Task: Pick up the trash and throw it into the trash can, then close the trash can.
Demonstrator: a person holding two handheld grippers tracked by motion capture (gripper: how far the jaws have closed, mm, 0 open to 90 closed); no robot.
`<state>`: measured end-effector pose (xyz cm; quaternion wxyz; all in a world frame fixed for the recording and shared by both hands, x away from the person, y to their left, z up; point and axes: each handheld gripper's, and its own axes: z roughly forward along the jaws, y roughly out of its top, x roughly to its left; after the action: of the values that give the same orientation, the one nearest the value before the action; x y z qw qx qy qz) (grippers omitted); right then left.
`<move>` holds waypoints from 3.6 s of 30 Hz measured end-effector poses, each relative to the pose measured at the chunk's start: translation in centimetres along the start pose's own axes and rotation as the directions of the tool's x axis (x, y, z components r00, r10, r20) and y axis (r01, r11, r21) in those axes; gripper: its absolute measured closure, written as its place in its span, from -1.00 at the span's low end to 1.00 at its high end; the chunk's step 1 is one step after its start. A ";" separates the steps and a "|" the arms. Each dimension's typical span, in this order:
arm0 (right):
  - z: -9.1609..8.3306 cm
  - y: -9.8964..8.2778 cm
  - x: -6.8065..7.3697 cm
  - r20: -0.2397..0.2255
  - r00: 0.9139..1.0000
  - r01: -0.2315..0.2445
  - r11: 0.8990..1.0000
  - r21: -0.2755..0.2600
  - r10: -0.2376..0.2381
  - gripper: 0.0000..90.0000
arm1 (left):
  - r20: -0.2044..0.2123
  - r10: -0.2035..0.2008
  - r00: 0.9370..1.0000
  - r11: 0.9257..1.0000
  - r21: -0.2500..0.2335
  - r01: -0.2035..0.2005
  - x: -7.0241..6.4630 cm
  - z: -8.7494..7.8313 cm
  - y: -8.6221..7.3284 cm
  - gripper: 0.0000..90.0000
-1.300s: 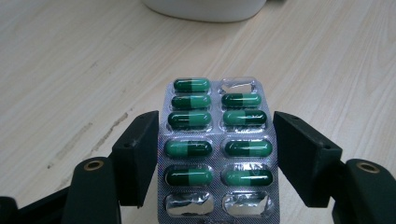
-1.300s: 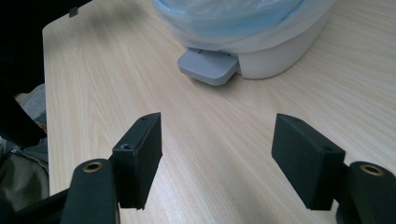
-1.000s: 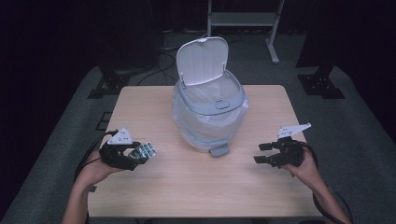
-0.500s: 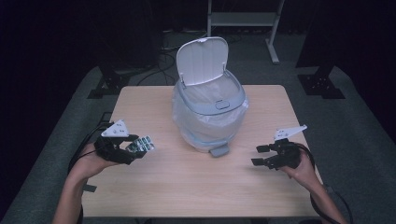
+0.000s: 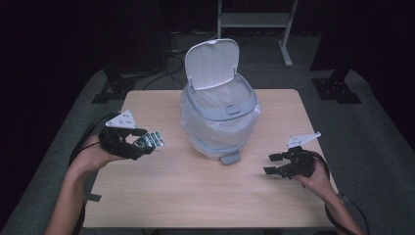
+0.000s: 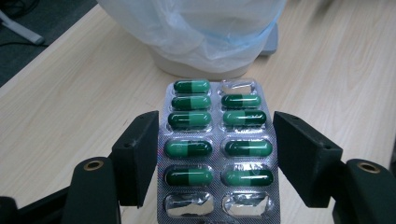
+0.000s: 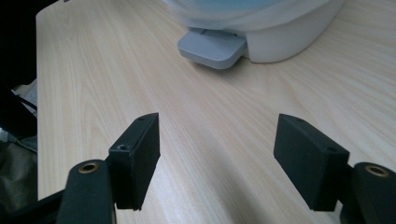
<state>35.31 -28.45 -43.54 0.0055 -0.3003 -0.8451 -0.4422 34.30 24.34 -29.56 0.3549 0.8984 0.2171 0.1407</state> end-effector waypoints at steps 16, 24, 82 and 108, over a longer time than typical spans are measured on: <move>-0.8 -1.2 -0.7 0.009 1.000 -0.027 0.999 -0.019 0.028 -0.33 | 0.021 0.049 0.999 0.999 -0.006 -0.049 0.6 -1.7 4.9 -0.26; -0.7 -1.2 -0.8 -0.005 0.999 -0.031 0.999 -0.023 0.031 -0.33 | 0.053 0.072 0.996 0.997 -0.028 -0.070 0.9 -2.2 7.4 -0.27; -0.1 -1.7 -1.1 -0.022 0.998 -0.056 0.998 -0.014 0.055 -0.32 | 0.100 0.153 0.983 0.986 -0.082 -0.145 3.0 -0.1 17.1 -0.26; -0.9 -2.0 -1.1 -0.015 0.998 -0.062 0.997 -0.042 0.061 -0.32 | 0.135 0.180 0.974 0.983 -0.072 -0.172 3.4 3.5 20.7 -0.26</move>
<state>34.96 -30.56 -44.75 0.0186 -0.3232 -0.8258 -0.4619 44.62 10.45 -17.20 0.3820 0.9108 0.1069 0.1142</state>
